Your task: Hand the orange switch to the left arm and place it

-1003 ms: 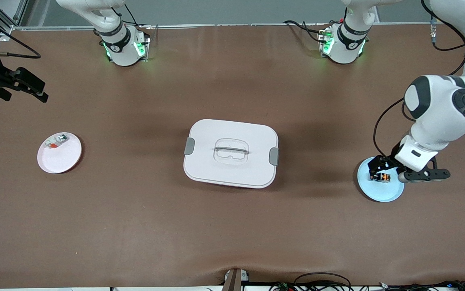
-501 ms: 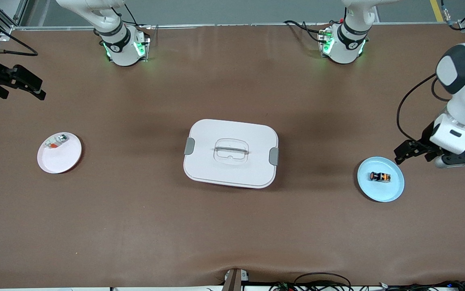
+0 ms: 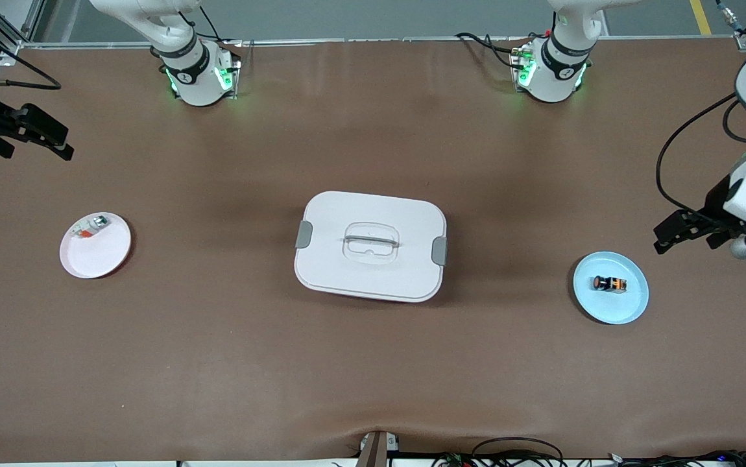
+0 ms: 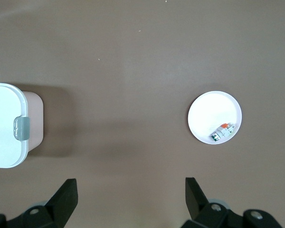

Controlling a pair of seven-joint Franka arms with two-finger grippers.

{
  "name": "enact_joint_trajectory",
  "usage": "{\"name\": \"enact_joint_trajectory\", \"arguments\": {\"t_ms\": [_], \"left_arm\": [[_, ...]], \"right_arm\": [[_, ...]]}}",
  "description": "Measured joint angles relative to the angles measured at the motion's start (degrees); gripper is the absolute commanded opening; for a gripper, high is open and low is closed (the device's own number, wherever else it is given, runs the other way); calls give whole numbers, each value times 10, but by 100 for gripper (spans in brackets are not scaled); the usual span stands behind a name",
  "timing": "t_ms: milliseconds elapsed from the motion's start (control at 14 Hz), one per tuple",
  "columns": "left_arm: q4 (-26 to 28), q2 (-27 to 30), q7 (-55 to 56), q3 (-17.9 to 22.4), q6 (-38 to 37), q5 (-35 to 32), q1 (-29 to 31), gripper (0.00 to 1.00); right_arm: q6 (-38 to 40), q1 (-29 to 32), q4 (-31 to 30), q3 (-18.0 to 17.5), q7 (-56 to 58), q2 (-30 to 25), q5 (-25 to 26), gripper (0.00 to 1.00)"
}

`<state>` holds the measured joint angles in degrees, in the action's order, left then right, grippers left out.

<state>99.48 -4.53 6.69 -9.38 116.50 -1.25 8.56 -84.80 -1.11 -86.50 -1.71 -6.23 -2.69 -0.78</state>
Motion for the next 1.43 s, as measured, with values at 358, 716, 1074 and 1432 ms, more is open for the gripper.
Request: {"name": "enact_joint_trajectory", "arguments": {"t_ms": [358, 716, 1074, 1432], "left_arm": [[-28, 2, 0, 0, -42, 0, -7, 100], [-31, 11, 0, 91, -68, 0, -107, 100], [-34, 35, 0, 105, -98, 0, -117, 100], [-45, 37, 0, 105, -109, 0, -117, 100]], "right_arm": [[0, 0, 0, -2, 0, 0, 0, 100], [0, 0, 0, 0, 0, 0, 0, 100], [0, 0, 0, 1, 0, 0, 0, 100], [0, 22, 0, 3, 32, 0, 2, 100]]}}
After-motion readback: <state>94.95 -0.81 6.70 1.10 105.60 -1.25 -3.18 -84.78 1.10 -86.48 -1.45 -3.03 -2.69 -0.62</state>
